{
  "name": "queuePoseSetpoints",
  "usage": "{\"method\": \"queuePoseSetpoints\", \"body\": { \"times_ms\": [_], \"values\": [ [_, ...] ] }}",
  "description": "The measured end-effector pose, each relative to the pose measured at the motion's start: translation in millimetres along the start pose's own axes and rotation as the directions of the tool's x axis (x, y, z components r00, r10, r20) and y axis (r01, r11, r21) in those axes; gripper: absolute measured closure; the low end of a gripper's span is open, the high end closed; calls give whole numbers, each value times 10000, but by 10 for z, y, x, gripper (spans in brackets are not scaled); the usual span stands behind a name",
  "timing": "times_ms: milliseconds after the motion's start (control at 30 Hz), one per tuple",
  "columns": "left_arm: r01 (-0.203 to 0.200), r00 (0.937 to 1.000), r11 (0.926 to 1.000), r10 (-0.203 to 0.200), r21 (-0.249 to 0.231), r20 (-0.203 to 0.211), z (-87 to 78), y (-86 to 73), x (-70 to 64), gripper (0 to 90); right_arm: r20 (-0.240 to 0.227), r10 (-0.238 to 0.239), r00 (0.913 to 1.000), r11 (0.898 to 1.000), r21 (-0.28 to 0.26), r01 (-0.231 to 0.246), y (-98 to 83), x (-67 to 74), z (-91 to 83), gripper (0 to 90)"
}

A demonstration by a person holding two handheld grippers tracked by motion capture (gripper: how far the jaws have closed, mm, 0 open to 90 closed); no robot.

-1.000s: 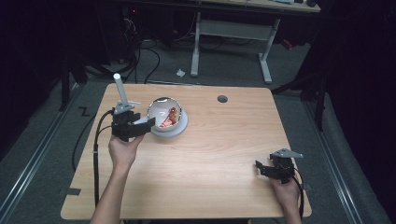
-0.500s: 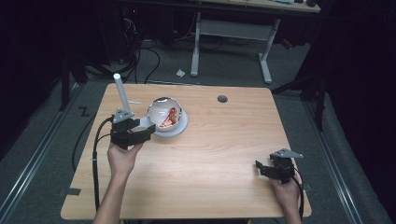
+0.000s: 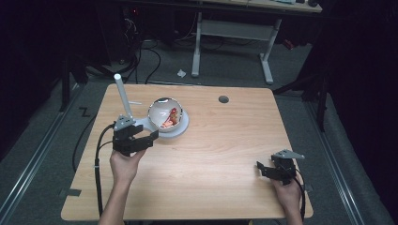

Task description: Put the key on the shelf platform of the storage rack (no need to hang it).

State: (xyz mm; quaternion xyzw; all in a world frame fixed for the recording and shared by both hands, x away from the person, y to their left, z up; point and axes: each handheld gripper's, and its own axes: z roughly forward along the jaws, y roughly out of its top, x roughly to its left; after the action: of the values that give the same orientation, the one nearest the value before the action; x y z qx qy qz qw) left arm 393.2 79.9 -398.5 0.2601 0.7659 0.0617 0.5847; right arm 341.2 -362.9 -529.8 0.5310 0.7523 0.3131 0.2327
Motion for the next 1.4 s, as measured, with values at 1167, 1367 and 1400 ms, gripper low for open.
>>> {"method": "queuePoseSetpoints", "body": {
  "times_ms": [1167,1367,1400],
  "values": [
    [77,9996,9988,-89,482,249,-179,-253,94,313,1,-8,10000,10000,-4,8,0,0,0,278],
    [-56,9996,9983,41,576,263,-198,-309,117,312,-1,-16,10000,10000,-7,16,-1,1,0,278],
    [8,9998,9983,-21,590,219,-199,-315,116,312,1,-12,10000,10000,-5,12,-1,1,0,278]
  ]
}}
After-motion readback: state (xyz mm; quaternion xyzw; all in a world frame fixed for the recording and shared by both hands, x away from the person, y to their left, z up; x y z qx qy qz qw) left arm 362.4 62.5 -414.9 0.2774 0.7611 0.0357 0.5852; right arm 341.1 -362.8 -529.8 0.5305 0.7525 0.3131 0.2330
